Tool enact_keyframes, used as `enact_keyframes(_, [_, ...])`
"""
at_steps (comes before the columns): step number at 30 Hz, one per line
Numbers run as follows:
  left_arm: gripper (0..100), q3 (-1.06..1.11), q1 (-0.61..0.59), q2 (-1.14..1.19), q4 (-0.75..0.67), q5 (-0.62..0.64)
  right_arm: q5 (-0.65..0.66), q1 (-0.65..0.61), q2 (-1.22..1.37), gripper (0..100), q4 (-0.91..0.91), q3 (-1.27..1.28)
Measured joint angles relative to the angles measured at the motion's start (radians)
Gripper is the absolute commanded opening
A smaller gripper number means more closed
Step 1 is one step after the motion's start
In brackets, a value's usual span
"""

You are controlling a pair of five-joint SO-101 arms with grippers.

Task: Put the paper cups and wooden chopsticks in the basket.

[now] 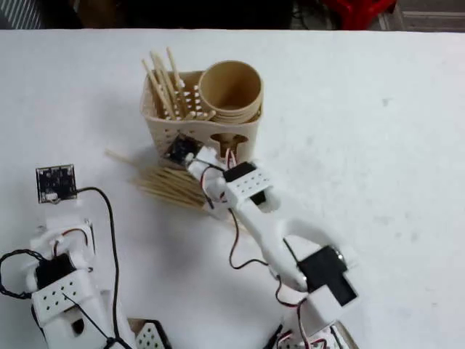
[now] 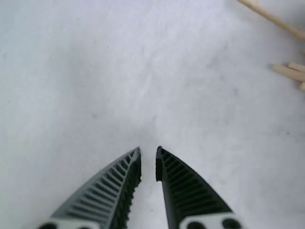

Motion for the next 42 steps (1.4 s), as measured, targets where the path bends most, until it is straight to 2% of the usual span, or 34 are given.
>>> enact_keyframes(3, [8, 0.000, 0.000, 0.000, 0.000, 0.000, 0.000, 0.005, 0.008, 5.1, -0.006, -0.006])
enact_keyframes(9, [8, 0.000, 0.000, 0.000, 0.000, 0.000, 0.000, 0.003, 0.009, 4.5, 0.003, -0.014])
enact_keyframes(14, [8, 0.000, 0.000, 0.000, 0.000, 0.000, -0.002, 0.002, -0.063, 4.3, 0.110, -0.008])
enact_keyframes(22, [8, 0.000, 0.000, 0.000, 0.000, 0.000, 0.044, 0.002, -0.219, 1.7, 0.137, 0.147])
enact_keyframes(32, [8, 0.000, 0.000, 0.000, 0.000, 0.000, 0.071, -0.005, -0.233, 2.3, 0.140, 0.239])
enact_keyframes(34, [8, 0.000, 0.000, 0.000, 0.000, 0.000, 0.071, -0.011, -0.238, 5.8, 0.141, 0.247])
enact_keyframes(39, [8, 0.006, 0.000, 0.000, 0.000, 0.000, 0.071, -0.035, -0.239, 24.5, 0.150, 0.252])
enact_keyframes(42, [8, 0.006, 0.000, 0.000, 0.000, 0.000, 0.071, -0.040, -0.241, 24.4, 0.167, 0.252])
